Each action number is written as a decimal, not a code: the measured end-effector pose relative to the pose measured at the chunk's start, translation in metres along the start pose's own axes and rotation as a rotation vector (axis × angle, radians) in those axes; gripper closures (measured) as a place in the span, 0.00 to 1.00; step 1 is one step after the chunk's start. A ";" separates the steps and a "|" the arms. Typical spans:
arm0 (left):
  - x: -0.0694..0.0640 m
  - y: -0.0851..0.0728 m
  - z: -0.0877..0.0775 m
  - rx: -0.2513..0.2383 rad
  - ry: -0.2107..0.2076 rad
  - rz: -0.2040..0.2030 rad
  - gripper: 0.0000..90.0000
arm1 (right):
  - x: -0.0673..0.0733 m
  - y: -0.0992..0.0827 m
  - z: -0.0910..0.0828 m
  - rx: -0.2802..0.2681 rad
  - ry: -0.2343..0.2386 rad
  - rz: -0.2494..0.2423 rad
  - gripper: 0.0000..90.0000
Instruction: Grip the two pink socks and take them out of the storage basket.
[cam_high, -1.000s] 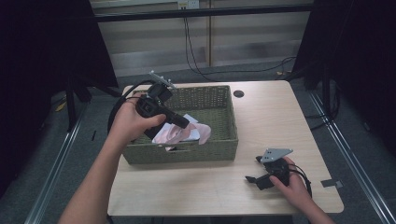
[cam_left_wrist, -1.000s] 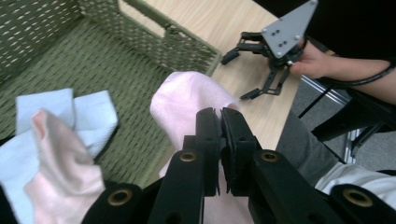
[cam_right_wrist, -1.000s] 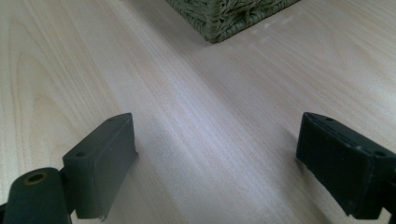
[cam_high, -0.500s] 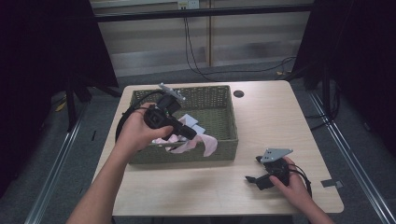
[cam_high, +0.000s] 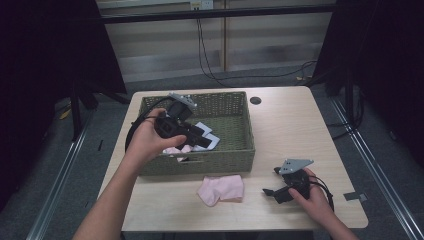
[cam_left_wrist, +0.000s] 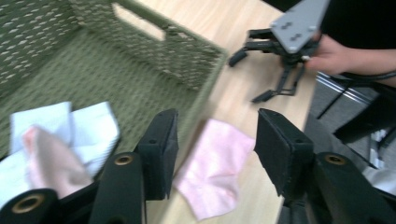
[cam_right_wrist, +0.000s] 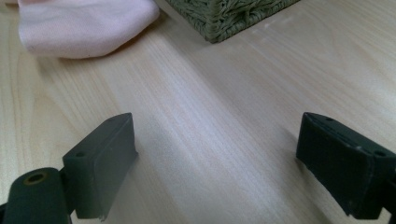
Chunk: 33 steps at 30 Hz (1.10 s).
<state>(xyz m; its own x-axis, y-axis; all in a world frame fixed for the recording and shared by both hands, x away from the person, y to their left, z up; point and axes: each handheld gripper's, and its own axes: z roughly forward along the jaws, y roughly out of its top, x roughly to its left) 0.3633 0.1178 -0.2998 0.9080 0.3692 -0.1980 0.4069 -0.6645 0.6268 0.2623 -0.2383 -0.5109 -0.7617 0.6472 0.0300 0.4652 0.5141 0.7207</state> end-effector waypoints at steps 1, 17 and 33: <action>0.000 0.000 0.000 0.000 0.000 0.000 0.51 | 0.000 0.000 0.000 0.000 0.000 0.000 0.12; 0.051 -0.022 0.017 -0.004 0.105 -0.115 0.39 | 0.000 0.000 0.000 0.000 0.000 0.000 0.12; 0.090 -0.044 0.034 0.057 0.175 -0.199 0.36 | 0.000 0.000 0.000 0.000 0.000 0.001 0.12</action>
<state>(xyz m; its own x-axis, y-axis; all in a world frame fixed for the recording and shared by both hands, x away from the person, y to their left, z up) 0.4309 0.1585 -0.3709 0.7803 0.5999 -0.1769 0.5855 -0.6013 0.5437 0.2623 -0.2382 -0.5109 -0.7613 0.6476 0.0307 0.4660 0.5136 0.7205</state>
